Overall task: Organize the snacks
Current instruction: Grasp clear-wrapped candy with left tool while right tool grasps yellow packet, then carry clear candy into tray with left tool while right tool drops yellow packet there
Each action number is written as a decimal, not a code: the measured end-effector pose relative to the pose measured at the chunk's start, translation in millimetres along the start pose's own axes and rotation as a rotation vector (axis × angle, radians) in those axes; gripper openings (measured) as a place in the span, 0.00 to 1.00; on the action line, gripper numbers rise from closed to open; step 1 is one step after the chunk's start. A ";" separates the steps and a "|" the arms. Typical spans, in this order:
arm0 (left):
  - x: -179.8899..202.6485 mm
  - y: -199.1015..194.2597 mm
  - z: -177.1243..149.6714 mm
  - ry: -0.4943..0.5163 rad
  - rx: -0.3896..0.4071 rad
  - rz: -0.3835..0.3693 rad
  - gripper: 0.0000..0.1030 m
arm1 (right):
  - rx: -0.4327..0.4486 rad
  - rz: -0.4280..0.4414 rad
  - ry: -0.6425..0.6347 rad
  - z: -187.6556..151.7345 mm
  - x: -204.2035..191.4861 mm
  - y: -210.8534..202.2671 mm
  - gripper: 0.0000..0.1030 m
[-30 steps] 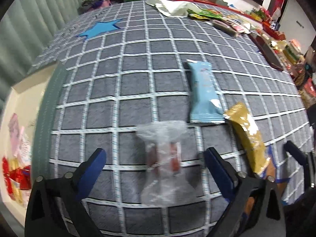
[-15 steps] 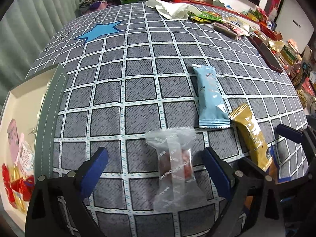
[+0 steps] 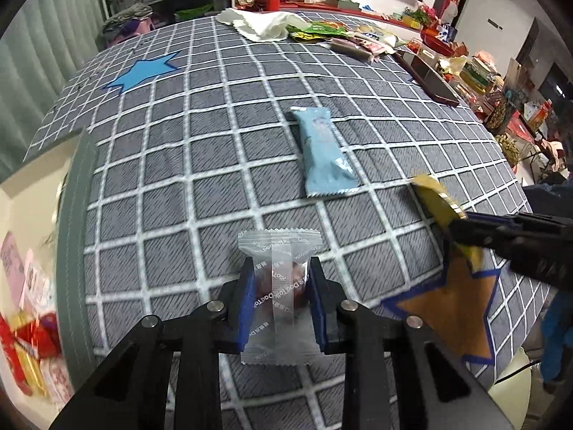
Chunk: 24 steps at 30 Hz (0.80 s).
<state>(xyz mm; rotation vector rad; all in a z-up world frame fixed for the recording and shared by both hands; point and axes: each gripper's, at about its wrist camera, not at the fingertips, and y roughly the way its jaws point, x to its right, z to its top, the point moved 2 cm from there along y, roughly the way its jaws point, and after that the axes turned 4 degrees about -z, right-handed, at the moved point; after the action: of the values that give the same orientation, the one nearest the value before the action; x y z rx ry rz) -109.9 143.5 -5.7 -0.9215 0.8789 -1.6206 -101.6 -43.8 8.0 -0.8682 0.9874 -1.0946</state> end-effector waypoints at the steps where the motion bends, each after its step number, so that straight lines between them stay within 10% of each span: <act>1: -1.6 -2.0 -1.8 -0.005 0.002 -0.005 0.29 | 0.000 0.015 0.026 -2.4 5.7 -2.8 0.25; 14: -10.2 -35.8 -7.5 0.012 0.079 0.004 0.29 | 0.016 0.014 0.023 1.2 -1.3 -21.3 0.26; 18: -15.9 -32.3 -12.9 -0.009 0.063 -0.008 0.29 | -0.029 -0.105 -0.060 -2.0 -11.9 -4.3 0.27; 21: -15.6 -31.4 -16.2 -0.003 0.060 -0.009 0.29 | -0.033 -0.163 -0.083 -2.7 -13.1 5.8 0.68; 24: -14.4 -30.3 -16.1 -0.005 0.059 -0.013 0.29 | -0.027 -0.178 -0.093 -0.5 -11.3 12.1 0.71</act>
<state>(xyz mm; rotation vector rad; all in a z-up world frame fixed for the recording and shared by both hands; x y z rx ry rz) -134.3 165.3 12.1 -0.8914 0.8185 -1.6466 -100.2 -30.1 -1.1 -1.0349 0.8621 -1.1823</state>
